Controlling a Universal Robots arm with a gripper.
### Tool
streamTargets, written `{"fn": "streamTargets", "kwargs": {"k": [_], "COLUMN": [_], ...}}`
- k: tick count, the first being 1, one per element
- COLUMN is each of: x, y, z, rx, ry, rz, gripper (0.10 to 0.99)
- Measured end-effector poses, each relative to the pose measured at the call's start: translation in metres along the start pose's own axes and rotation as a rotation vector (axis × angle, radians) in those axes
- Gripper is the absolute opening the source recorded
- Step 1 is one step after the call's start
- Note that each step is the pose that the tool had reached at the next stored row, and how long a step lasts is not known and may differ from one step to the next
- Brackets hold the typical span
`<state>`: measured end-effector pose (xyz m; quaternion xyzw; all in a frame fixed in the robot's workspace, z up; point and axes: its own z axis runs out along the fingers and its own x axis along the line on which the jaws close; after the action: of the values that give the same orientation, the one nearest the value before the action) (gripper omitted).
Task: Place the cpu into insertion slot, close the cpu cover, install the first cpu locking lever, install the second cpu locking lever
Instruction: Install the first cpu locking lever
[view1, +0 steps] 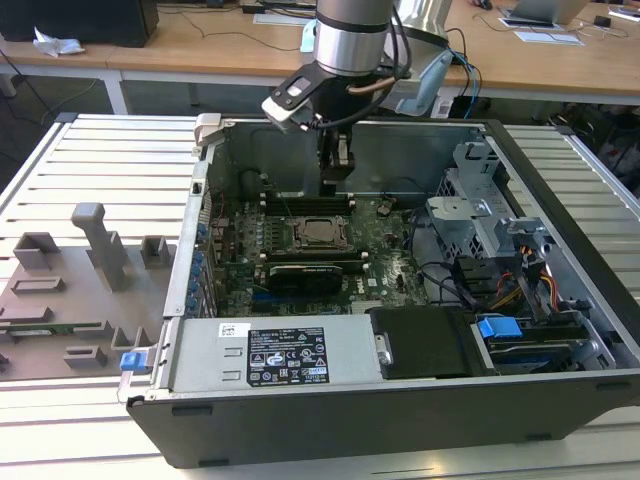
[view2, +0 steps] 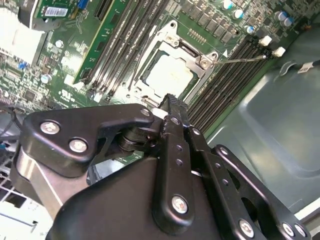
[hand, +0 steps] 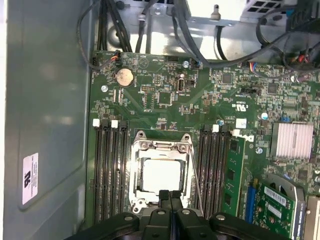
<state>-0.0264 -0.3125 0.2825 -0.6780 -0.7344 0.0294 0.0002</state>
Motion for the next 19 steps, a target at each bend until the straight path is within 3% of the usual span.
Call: {"fn": "streamTargets", "kwargs": {"k": [19], "x": [0.0000], "y": [0.0000], "z": [0.0000], "rx": [-0.013], "ry": [-0.0146], "rz": [-0.334], "gripper": [0.106]}}
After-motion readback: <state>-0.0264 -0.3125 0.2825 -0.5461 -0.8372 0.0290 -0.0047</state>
